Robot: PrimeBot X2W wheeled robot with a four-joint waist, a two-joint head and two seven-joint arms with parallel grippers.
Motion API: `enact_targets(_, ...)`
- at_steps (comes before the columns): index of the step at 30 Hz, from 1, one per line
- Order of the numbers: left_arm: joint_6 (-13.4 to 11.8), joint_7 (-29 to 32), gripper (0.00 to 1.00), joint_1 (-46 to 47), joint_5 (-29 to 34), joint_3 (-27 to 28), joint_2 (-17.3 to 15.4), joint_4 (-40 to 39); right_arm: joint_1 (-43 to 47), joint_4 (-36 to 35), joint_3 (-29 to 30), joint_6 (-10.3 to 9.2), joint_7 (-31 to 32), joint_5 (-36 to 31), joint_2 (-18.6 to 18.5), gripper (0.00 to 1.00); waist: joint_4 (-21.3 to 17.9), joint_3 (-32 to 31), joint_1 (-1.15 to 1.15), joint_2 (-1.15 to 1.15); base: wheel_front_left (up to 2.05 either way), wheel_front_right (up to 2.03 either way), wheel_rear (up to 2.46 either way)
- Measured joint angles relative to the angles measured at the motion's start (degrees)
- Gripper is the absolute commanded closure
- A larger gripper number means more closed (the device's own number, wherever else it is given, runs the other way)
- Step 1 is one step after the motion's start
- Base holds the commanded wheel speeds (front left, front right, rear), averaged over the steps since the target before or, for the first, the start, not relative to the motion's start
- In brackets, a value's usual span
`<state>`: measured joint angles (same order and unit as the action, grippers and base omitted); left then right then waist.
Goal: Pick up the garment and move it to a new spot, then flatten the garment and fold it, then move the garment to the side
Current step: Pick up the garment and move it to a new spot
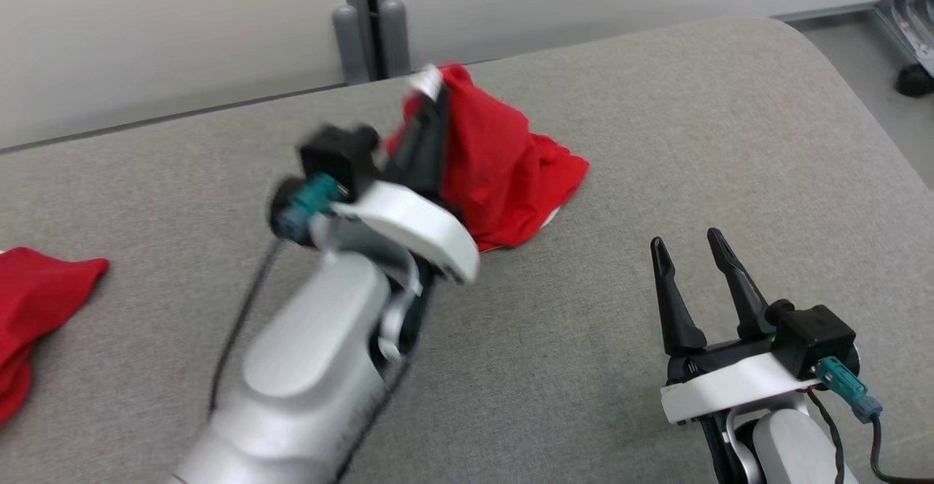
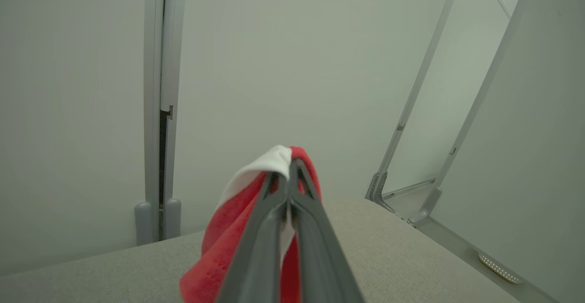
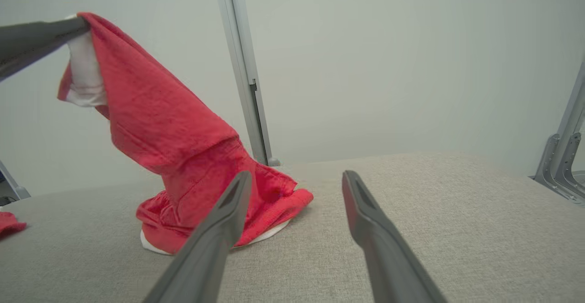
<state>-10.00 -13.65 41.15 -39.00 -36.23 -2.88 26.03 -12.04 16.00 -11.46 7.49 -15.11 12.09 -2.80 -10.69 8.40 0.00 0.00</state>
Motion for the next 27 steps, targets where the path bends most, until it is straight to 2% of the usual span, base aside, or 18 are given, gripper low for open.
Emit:
enact_targets(5,-1.49,-0.78,1.0,-2.15,-7.01,-13.88,0.08,-0.64,-0.72,-0.16,-0.33,0.0,0.0,0.42,-0.01,0.0,-1.65,2.09,0.0,0.0,0.0,0.0,0.0)
enact_targets(6,-1.51,-0.97,0.56,-2.24,-7.56,-16.56,0.08,-0.99,-0.79,-0.16,-0.38,0.0,0.0,0.44,-0.01,0.0,-1.86,2.39,0.0,0.0,0.0,0.0,0.0)
enact_targets(7,-1.69,-1.09,0.03,-2.22,-7.88,-19.04,0.15,-1.31,-0.8,-0.16,-0.44,0.0,0.0,0.49,-0.01,0.0,-2.03,2.63,0.0,0.0,0.0,0.0,0.0)
enact_targets(9,-0.92,-1.19,0.0,-2.2,-8.79,-24.18,0.16,-1.71,-0.82,-0.16,-0.46,0.0,0.0,0.58,-0.03,0.0,-2.19,2.94,0.0,0.0,0.0,0.0,0.0)
enact_targets(12,2.55,-0.92,0.0,-2.19,-11.22,-30.81,0.24,-2.3,-0.84,-0.15,-0.31,0.0,0.0,0.6,-0.02,0.0,-1.96,2.99,0.0,0.0,0.0,0.0,0.0)
enact_targets(17,3.43,-1.11,0.0,-1.25,-13.52,-33.53,0.14,-1.15,-0.84,-0.09,0.6,0.0,0.0,0.4,0.0,0.0,-0.51,2.67,0.0,0.0,0.0,0.0,0.0)
enact_targets(21,2.56,-1.33,0.0,0.17,-12.44,-29.24,0.14,0.73,-0.68,0.01,1.51,0.0,0.0,-0.35,-0.01,0.0,1.3,1.99,0.0,0.0,0.0,0.0,0.0)
enact_targets(25,2.14,-1.44,0.0,-0.25,-4.99,-17.56,-1.64,-0.37,0.31,0.23,2.34,0.0,0.0,-1.47,0.02,0.0,3.68,0.83,0.0,0.0,0.0,0.0,0.0)
enact_targets(26,2.14,-1.44,0.0,-0.25,-4.99,-17.56,-1.64,-0.37,0.31,0.23,2.34,0.0,0.0,-1.47,0.02,0.0,3.68,0.83,0.0,0.0,0.0,0.0,0.0)
enact_targets(27,2.59,-1.44,0.0,-2.25,-0.32,-12.28,-4.07,-2.12,0.65,0.31,2.81,0.0,0.0,-2.01,-0.02,0.0,5.0,0.11,0.0,0.0,0.0,0.0,0.0)
